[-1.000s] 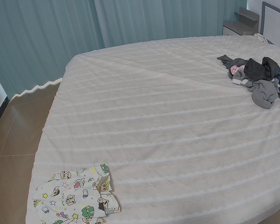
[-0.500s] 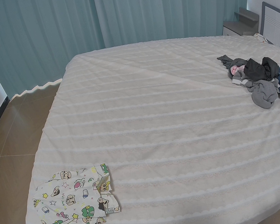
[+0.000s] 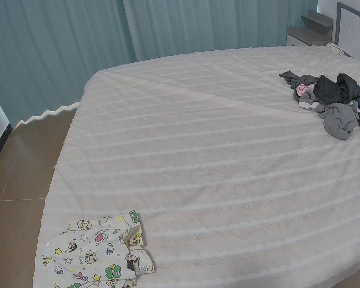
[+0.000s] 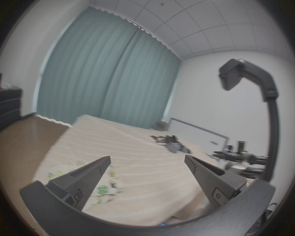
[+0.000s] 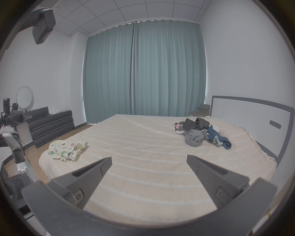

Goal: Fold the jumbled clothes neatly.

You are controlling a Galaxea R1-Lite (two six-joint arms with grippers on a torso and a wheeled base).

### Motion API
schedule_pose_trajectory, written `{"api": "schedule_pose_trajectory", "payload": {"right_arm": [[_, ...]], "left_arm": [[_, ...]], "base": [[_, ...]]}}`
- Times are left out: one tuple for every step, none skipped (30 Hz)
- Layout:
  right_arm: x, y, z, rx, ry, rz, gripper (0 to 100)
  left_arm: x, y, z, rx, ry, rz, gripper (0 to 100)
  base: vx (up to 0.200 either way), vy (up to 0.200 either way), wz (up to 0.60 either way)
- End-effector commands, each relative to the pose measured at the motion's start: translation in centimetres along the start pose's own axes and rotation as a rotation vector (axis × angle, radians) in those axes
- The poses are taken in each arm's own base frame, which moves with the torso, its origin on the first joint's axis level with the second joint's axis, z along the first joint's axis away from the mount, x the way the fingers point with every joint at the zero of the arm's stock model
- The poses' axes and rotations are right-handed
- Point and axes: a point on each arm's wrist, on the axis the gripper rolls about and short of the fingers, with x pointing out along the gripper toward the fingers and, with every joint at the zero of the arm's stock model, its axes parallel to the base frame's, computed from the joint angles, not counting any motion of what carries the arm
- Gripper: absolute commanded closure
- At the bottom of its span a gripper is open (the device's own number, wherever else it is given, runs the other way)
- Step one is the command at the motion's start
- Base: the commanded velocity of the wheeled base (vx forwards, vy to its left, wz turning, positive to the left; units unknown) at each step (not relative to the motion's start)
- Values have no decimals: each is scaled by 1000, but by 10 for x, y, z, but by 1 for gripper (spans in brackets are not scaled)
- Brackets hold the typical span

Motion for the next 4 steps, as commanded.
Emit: {"api": "schedule_pose_trajectory", "payload": {"right_arm": [[0, 0, -7, 11, 18, -7, 0], [0, 0, -7, 13, 20, -8, 0], [0, 0, -7, 15, 19, -12, 0], [0, 0, -7, 17, 20, -19, 0]], "left_arm": [[-3, 17, -14, 143, 52, 585, 0], [-3, 16, -16, 134, 68, 549, 0], [-3, 16, -16, 138, 72, 546, 0], [-3, 16, -16, 142, 73, 546, 0]], "base": [[0, 0, 0], [0, 0, 0], [0, 0, 0], [0, 0, 0]]}}
